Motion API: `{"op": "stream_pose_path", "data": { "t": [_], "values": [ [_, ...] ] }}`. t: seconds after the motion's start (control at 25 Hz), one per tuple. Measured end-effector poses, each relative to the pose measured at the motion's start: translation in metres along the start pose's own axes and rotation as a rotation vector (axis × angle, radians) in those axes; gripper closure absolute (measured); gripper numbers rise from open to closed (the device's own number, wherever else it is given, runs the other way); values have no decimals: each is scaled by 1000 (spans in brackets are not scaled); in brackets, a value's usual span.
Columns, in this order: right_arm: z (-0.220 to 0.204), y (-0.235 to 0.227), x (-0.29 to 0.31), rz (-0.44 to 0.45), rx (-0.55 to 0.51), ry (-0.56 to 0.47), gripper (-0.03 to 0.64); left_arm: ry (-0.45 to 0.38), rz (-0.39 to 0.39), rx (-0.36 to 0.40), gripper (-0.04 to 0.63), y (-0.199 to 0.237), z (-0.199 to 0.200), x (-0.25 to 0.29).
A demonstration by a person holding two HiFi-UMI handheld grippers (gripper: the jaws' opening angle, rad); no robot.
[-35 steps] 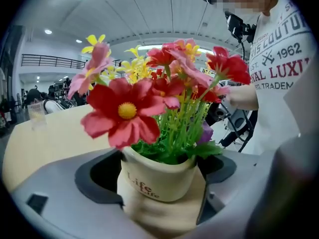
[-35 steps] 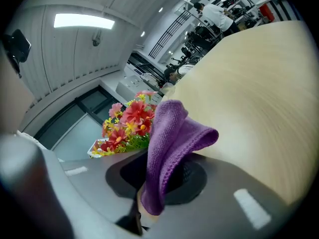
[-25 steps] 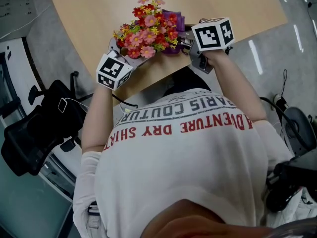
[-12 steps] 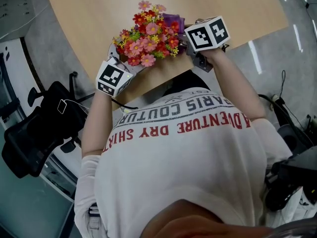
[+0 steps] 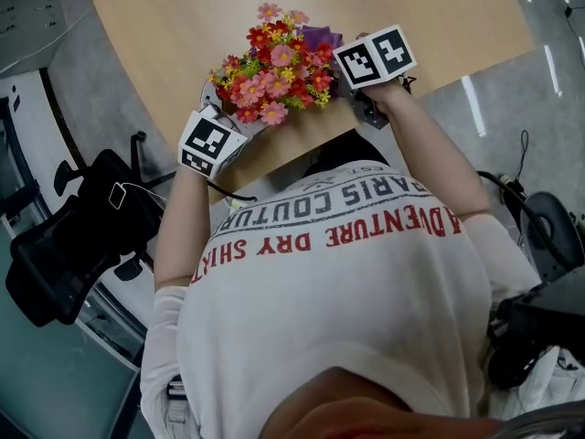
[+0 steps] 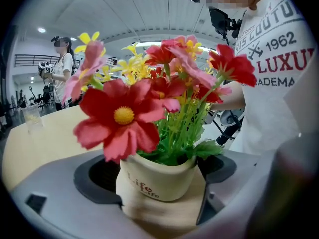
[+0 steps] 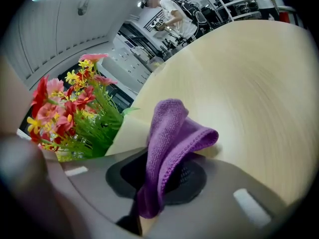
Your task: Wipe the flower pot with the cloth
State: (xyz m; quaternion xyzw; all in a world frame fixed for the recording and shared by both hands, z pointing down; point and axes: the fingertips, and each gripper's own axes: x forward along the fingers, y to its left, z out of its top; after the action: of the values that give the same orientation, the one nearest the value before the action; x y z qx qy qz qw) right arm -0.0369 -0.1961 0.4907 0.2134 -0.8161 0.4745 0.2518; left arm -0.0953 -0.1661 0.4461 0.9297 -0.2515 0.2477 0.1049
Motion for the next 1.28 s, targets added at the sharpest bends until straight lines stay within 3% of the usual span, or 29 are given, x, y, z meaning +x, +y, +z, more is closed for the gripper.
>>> {"op": "stream_pose_path", "data": {
  "t": [0.2, 0.36, 0.56, 1.0, 1.12, 1.28],
  "values": [
    [2, 2, -13, -17, 27, -94, 571, 39, 49, -70, 109, 1, -7, -7],
    [1, 0, -33, -43, 56, -172, 571, 5, 158, -191, 89, 7, -7, -25],
    [-16, 3, -54, -77, 101, -284, 571, -61, 271, -249, 89, -12, -11, -23],
    [-49, 1, -80, -88, 145, -379, 571, -86, 695, -399, 89, -2, -10, -1],
    [-54, 5, -86, -85, 141, -394, 571, -88, 729, -422, 91, -1, -11, 0],
    [-59, 4, -90, -81, 142, -400, 571, -98, 725, -393, 126, -4, -9, 2]
  ]
}}
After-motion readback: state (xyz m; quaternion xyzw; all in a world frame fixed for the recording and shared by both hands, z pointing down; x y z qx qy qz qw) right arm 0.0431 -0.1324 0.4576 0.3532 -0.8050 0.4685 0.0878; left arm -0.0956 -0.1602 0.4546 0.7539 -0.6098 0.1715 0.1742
